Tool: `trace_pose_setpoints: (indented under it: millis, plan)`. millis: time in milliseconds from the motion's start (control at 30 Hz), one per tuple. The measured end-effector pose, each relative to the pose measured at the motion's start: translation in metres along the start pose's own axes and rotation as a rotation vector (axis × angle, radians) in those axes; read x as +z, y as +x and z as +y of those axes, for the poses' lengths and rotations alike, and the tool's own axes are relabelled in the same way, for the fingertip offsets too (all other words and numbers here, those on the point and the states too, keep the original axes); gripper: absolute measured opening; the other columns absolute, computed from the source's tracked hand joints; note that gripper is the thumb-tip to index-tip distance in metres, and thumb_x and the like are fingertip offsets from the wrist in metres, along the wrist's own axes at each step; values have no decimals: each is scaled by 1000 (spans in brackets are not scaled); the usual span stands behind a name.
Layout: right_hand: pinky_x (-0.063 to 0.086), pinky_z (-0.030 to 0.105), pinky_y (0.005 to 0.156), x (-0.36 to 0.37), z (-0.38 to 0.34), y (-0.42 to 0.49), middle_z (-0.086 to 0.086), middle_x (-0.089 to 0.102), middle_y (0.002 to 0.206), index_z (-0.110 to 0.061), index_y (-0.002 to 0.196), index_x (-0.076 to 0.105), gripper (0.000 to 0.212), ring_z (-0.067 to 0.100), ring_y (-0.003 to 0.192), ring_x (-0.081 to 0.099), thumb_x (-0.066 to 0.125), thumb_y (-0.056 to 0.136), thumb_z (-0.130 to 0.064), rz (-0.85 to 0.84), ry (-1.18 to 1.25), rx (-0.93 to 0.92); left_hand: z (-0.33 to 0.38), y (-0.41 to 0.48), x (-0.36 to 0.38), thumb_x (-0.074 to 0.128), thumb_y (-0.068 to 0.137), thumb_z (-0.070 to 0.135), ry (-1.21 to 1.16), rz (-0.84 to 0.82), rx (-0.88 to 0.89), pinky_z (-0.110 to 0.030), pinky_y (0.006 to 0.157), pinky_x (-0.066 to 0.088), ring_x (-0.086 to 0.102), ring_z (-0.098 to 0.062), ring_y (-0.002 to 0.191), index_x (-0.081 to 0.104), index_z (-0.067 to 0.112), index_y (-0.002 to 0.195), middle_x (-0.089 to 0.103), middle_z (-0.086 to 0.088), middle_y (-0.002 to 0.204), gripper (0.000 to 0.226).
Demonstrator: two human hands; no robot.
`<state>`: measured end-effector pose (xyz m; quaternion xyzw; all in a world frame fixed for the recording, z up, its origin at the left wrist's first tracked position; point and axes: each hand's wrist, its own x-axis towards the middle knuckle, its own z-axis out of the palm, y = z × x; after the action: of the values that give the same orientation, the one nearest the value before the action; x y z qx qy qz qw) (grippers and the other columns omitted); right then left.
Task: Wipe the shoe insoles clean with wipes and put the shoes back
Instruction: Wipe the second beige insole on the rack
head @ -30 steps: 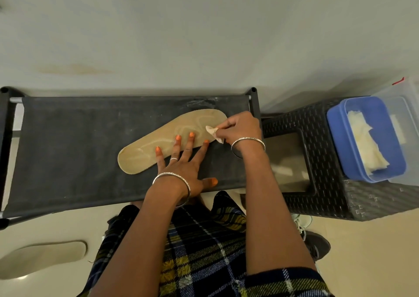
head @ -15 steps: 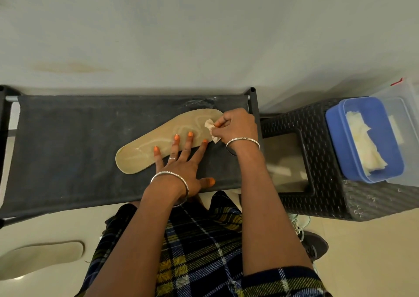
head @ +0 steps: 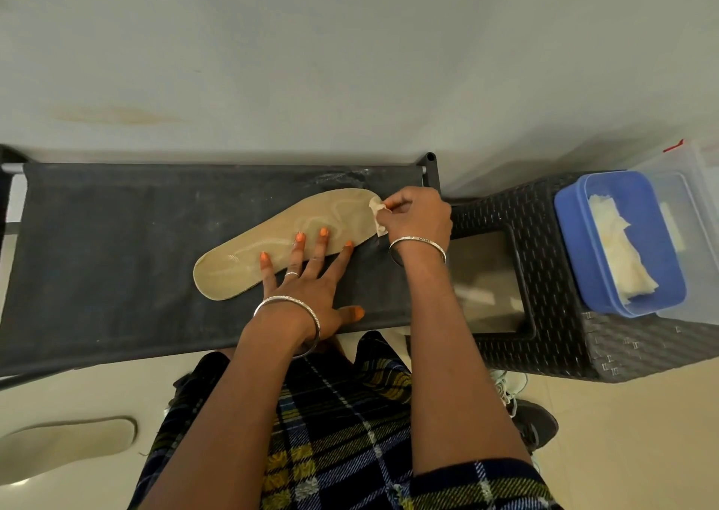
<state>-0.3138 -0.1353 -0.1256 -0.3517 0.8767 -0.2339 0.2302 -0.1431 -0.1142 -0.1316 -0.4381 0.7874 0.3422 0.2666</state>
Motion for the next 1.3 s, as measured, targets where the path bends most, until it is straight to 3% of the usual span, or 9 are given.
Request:
trace_pose_setpoints:
  millis: [167,367,533,700,900,1000,1067,1233,1300]
  plan:
    - [60,32,76,1,-6,-4,-9,72,71,-27,79,80,15,12,74,70,87,67,-20,-296,-10,-72,0,1,0,40,89,70,15,5,-3,-67,109,-17,-39,-26,138,-32,44,142,-45,7,148,93]
    - [58,30,74,0,1,1,-6,75,79,-27,84,81,11,14,78,70,85,74,-30,-2,0,-70,-1,1,0,40,89,70,32,17,-6,-67,107,-17,-36,-27,139,-31,44,143,-44,6,149,93]
    - [59,37,79,5,-4,-1,-7,75,79,-27,82,81,16,15,78,70,84,70,-17,-260,-19,-84,0,1,1,40,89,70,39,25,-7,-67,108,-18,-37,-26,139,-30,44,144,-44,6,149,92]
    - [58,31,78,-2,2,2,-6,77,84,-26,86,81,11,16,82,71,83,77,-31,0,-16,-61,1,2,1,41,89,70,32,29,-5,-68,108,-17,-36,-27,139,-29,44,144,-43,6,150,93]
    - [60,37,79,3,-2,0,-7,74,78,-29,78,79,14,18,79,71,83,71,-18,-233,-25,-55,3,-1,0,39,90,69,27,49,-15,-67,109,-16,-35,-27,140,-26,44,146,-40,6,151,89]
    - [54,25,73,-1,-1,2,-6,76,84,-30,84,80,8,19,83,70,78,78,-26,-7,-70,-23,4,-2,-4,42,91,65,1,52,-23,-66,111,-14,-35,-29,140,-20,44,148,-38,6,153,87]
    - [51,25,72,1,-3,0,-5,76,88,-29,87,80,8,21,84,70,75,82,-27,98,-66,-15,5,-3,-6,42,91,65,7,50,-30,-65,111,-13,-35,-29,140,-19,43,149,-37,5,153,86]
    - [57,34,79,20,-14,-8,-4,76,90,-28,90,80,11,19,84,70,76,81,-23,-47,-21,-173,6,-5,-5,42,91,66,26,49,-54,-66,111,-12,-36,-31,139,-19,46,148,-40,2,152,86]
    - [56,30,78,18,-13,-7,-5,76,92,-32,92,80,13,18,85,70,74,83,-24,-58,-45,-168,5,-6,-6,42,91,66,23,55,-75,-67,111,-11,-37,-31,139,-18,49,147,-41,1,151,83]
